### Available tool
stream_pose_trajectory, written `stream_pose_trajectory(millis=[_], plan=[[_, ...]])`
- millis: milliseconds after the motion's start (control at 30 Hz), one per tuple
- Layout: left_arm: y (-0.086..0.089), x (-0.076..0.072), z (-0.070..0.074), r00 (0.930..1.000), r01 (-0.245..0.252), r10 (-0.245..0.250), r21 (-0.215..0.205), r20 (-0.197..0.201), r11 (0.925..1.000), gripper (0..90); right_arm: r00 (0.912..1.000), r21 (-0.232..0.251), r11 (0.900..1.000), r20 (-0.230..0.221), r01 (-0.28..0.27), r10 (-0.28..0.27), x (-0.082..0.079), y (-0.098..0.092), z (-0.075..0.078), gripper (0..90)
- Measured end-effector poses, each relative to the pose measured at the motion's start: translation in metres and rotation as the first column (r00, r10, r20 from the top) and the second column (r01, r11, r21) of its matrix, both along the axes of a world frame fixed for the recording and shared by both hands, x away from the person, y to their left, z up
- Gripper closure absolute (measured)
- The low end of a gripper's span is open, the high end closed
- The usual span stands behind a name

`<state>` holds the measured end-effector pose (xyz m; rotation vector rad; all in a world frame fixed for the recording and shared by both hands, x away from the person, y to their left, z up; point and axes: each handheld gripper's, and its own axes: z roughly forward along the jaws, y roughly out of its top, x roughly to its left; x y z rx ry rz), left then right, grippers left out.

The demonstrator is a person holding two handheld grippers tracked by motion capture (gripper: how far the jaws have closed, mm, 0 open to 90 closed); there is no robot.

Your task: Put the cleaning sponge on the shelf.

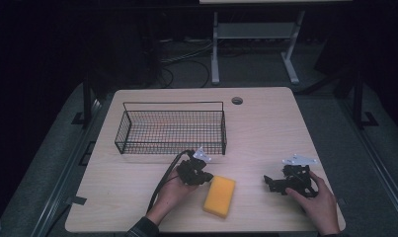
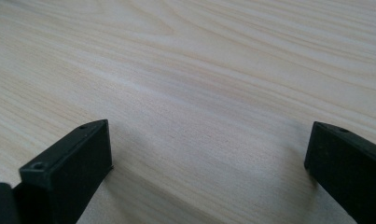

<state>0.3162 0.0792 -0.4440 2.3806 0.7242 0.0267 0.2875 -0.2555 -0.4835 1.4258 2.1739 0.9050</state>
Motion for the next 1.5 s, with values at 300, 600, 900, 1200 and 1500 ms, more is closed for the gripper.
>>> stream_pose_trajectory(millis=[300,600,900,1200,1500], plan=[[0.012,-0.024,0.027,0.9993,0.0,0.002,-0.042,0.038,0.9991,89.7,1.0,0.001,1.0,0.0,0.0,0.0,0.0,0.0,0.0,0.0],[0.005,-0.056,0.029,0.9984,0.056,-0.056,-0.079,0.003,0.9953,89.7,1.0,0.0,1.0,0.0,0.0,0.0,0.0,0.0,0.0,0.0],[-0.002,-0.06,0.013,0.9957,0.081,-0.083,-0.047,-0.041,0.9956,89.7,1.0,0.0,1.0,0.0,-0.001,0.001,0.0,0.0,0.0,0.0],[0.011,-0.051,0.014,0.9988,0.038,-0.039,-0.035,-0.027,0.9987,89.7,1.0,0.0,1.0,0.0,-0.001,0.001,0.0,0.0,0.0,0.0],[0.028,-0.04,0.015,0.9997,-0.016,0.016,-0.018,-0.019,0.9997,89.7,1.0,0.001,1.0,0.0,0.0,0.0,0.0,0.0,0.0,0.0]])
